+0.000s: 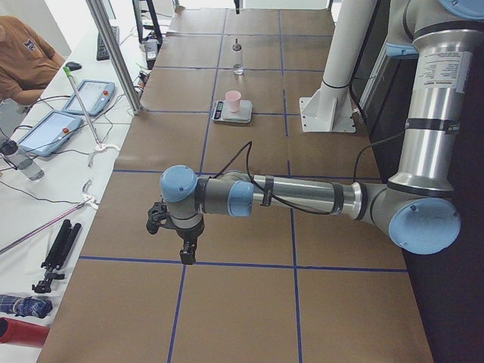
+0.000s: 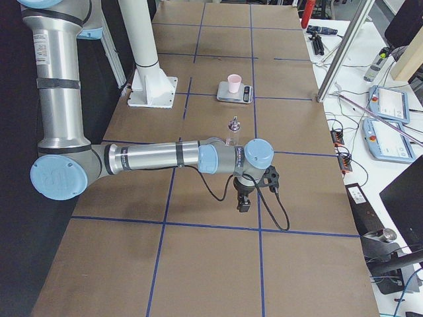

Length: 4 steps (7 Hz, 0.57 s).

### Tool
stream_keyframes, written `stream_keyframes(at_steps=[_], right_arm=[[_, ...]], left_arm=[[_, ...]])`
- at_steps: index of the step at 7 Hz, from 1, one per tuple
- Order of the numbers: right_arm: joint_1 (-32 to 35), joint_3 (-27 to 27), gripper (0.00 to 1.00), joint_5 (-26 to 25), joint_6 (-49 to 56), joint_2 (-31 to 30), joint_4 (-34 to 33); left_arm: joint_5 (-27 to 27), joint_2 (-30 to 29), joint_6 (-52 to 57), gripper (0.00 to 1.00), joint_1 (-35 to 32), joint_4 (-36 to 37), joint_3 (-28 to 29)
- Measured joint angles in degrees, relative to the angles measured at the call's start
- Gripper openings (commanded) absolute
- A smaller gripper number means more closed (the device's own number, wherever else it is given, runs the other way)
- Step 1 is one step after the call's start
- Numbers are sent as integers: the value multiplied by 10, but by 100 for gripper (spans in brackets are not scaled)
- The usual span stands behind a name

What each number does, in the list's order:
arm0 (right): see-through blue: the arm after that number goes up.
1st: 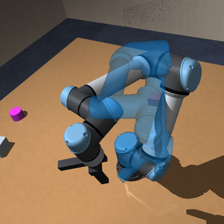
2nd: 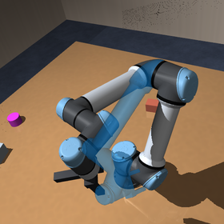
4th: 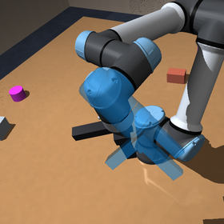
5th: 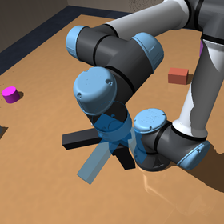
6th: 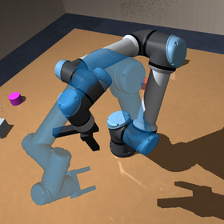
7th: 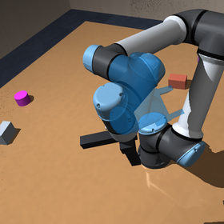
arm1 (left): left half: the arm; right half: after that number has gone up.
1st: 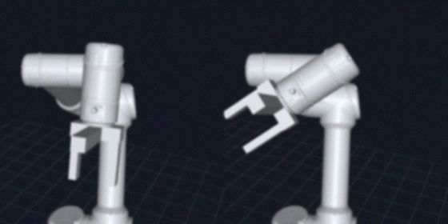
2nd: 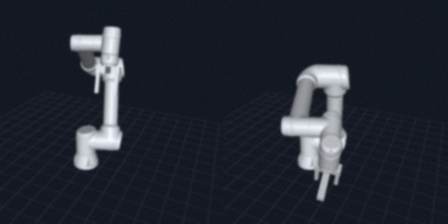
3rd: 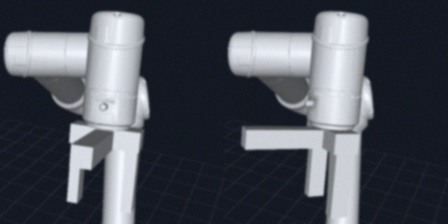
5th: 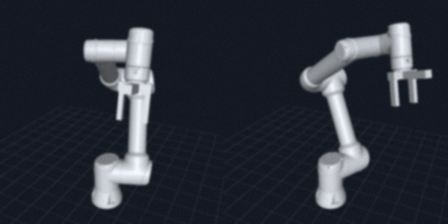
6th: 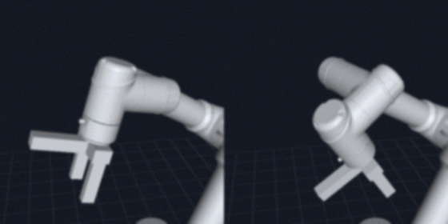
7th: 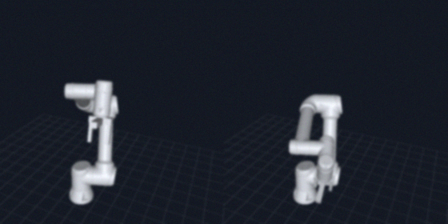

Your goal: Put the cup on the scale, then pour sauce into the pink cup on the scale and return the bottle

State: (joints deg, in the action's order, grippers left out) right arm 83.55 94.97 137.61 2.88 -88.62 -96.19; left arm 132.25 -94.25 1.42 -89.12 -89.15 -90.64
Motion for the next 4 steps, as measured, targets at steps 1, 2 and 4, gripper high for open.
stream_keyframes(at_steps=[1,2,4], right_arm=[[-1,0,100,-1,0,0,0],[-1,0,100,-3,-1,2,7],[-1,-22,100,-15,-18,5,70]], left_arm=[[0,0,9,100,0,-5,-3],[0,0,19,100,0,-8,-5],[0,1,26,100,0,-7,-19]])
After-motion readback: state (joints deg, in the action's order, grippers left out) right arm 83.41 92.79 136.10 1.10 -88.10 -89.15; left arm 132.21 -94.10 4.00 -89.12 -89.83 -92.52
